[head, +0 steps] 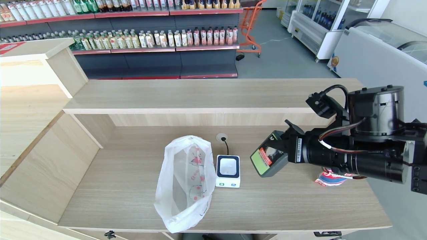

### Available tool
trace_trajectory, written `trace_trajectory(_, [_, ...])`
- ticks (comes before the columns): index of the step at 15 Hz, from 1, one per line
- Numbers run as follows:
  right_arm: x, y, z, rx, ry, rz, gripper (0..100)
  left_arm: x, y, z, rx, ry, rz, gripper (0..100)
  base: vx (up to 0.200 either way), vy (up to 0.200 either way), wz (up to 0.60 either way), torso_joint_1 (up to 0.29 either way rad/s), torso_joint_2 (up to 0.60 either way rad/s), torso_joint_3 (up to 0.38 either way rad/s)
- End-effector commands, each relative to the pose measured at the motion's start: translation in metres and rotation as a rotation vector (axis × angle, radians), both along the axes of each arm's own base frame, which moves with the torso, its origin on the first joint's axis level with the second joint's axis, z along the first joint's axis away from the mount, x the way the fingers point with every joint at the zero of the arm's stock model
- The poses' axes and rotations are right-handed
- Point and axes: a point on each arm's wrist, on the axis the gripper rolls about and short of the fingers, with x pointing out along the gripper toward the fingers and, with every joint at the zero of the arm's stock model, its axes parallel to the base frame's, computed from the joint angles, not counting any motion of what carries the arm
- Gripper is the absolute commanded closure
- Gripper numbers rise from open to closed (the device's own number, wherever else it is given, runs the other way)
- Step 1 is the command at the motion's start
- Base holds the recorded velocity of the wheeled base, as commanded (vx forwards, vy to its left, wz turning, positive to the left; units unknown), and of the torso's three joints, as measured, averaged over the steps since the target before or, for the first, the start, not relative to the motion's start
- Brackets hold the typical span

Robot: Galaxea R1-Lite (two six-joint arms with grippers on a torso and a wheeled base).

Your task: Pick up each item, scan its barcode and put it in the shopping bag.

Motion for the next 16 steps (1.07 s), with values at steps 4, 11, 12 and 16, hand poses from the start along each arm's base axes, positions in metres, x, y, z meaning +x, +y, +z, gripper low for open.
trace_trajectory(4, [0.0, 0.0, -0.003, 0.019, 0.027, -0.015, 100, 0.0, 0.0, 0.0, -0.002, 0.0, 0.0, 0, -0.15, 0.0, 0.0, 0.008, 0.01, 0.001])
trace_trajectory(11, [-0.001, 0.001, -0.008, 0.025, 0.05, -0.015, 100, 0.0, 0.0, 0.0, -0.003, 0.0, 0.0, 0, 0.0, 0.143, 0.0, 0.011, 0.01, 0.002])
trace_trajectory(12, [0.0, 0.002, -0.01, 0.02, 0.056, -0.015, 100, 0.0, 0.0, 0.0, -0.005, 0.0, 0.0, 0, 0.0, 0.2, 0.0, 0.002, 0.0, -0.002])
trace_trajectory(16, [0.015, 0.008, -0.036, -0.062, 0.109, -0.045, 100, 0.0, 0.0, 0.0, -0.002, 0.0, 0.0, 0, 0.0, 0.0, 0.0, 0.0, 0.0, 0.0])
